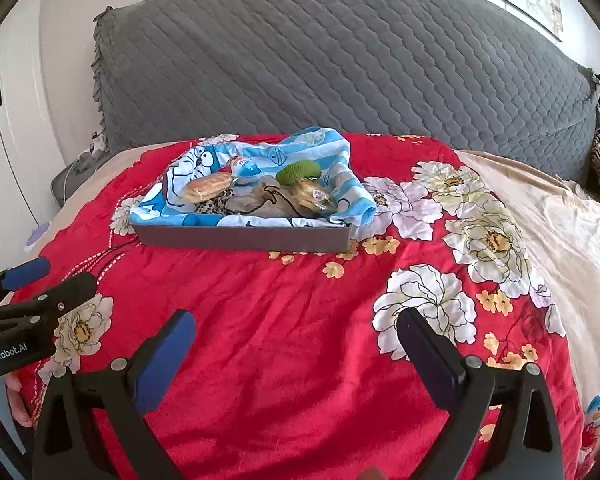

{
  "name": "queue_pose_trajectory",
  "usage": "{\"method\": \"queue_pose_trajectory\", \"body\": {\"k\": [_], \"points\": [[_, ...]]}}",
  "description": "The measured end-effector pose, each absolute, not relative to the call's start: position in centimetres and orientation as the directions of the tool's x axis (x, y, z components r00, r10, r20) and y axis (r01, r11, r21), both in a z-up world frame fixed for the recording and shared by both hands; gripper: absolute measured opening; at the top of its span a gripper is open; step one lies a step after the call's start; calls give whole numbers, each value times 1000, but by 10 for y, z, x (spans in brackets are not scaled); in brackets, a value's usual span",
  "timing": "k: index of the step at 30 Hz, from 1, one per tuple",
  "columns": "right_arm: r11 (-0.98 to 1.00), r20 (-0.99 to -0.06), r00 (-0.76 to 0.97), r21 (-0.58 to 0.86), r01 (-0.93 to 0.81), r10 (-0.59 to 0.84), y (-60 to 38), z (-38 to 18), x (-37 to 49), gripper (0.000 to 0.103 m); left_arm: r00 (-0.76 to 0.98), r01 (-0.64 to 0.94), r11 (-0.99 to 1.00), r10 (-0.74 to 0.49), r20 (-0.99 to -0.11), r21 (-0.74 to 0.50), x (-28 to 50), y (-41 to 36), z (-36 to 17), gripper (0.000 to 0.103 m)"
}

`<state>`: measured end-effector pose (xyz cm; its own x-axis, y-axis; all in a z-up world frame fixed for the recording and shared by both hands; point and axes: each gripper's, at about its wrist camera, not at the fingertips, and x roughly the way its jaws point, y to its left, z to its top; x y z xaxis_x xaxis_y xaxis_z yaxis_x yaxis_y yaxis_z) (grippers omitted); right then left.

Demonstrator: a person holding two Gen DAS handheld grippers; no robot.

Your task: Organize objects

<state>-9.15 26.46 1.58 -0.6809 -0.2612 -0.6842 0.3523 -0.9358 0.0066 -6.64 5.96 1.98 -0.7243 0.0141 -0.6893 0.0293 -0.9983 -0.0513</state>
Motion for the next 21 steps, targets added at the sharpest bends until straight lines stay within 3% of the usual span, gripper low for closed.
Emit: {"method": "queue_pose_trajectory", "body": {"k": [12, 21], "points": [[-941, -682, -679, 41, 336, -272, 271, 2, -88, 101, -723, 16, -997, 42, -690, -77, -66, 61, 4, 92], [-941, -667, -708, -30, 337, -232, 271, -13, -84, 101, -725, 16, -998, 35, -688, -67, -64, 60, -10, 92]]}}
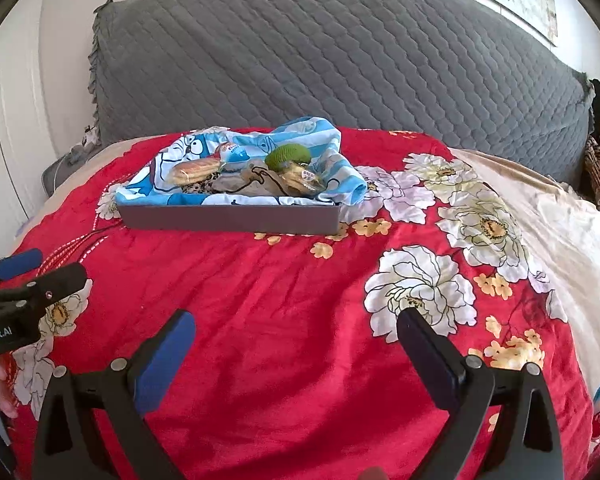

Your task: Organize objects

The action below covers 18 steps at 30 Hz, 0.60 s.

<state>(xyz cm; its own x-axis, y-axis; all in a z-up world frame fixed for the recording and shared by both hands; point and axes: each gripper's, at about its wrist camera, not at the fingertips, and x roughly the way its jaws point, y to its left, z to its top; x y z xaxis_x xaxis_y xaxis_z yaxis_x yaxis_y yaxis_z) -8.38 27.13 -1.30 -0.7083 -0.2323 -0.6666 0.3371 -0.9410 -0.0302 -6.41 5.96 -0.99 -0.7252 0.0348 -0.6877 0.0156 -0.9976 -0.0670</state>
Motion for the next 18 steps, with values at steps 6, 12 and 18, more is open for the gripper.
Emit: {"method": "queue_pose_trajectory", "body": {"k": [6, 12, 18], "points": [[-938, -675, -699, -27, 346, -238, 268, -17, -80, 101, -717, 6, -998, 43, -696, -68, -64, 63, -21, 92], [-935, -682, -693, -38, 353, -234, 264, -24, -77, 101, -714, -22, -996, 79, -696, -91, -63, 67, -28, 92], [-932, -681, -696, -55, 358, -228, 262, -25, -75, 101, -721, 12, -990, 87, -687, -139, -63, 63, -29, 92]]}}
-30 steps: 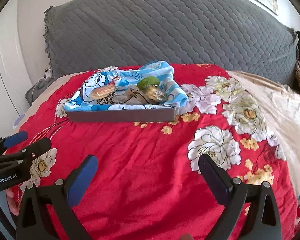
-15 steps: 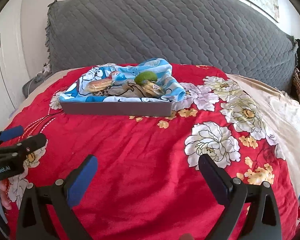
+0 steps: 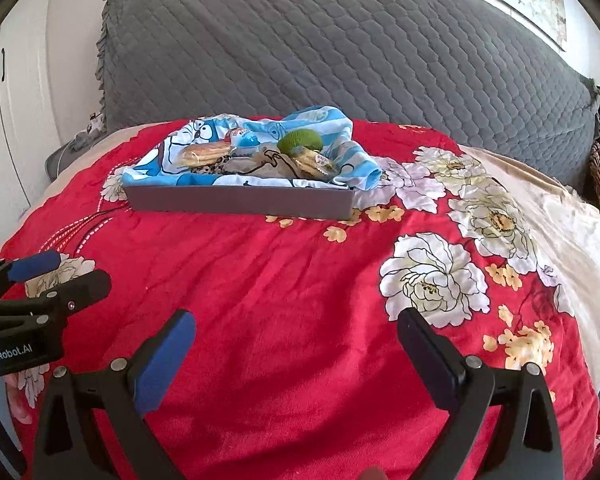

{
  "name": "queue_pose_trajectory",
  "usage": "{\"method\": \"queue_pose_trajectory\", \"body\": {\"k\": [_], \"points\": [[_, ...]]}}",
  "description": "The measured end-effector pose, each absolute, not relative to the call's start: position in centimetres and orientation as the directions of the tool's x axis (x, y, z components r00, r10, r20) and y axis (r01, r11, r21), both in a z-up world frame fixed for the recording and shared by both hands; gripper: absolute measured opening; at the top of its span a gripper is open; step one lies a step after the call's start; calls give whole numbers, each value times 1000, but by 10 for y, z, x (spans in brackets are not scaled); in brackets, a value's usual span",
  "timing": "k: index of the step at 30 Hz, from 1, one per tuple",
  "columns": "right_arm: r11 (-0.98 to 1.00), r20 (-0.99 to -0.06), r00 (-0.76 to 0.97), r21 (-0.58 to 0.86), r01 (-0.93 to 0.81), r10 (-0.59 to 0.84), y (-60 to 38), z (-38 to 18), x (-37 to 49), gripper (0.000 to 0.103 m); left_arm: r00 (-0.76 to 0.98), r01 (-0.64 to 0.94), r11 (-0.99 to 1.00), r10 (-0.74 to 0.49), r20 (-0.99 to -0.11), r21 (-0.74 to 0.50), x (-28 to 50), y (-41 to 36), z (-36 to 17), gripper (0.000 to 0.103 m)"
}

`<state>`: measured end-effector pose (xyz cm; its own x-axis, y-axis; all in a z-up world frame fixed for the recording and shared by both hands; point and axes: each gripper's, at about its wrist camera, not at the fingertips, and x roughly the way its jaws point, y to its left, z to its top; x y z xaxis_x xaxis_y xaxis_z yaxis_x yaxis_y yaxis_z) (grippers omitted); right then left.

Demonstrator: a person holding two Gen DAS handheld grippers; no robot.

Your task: Organize objects

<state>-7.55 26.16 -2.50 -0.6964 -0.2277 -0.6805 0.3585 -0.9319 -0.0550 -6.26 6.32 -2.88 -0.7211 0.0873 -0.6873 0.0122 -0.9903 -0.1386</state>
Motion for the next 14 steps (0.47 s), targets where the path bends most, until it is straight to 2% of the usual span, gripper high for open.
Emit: {"method": "queue_pose_trajectory", "body": {"k": [14], "points": [[-936, -671, -708, -58, 346, -220, 263, -22, -78, 101, -754, 82, -988, 23, -656, -130, -59, 51, -25, 92]]}}
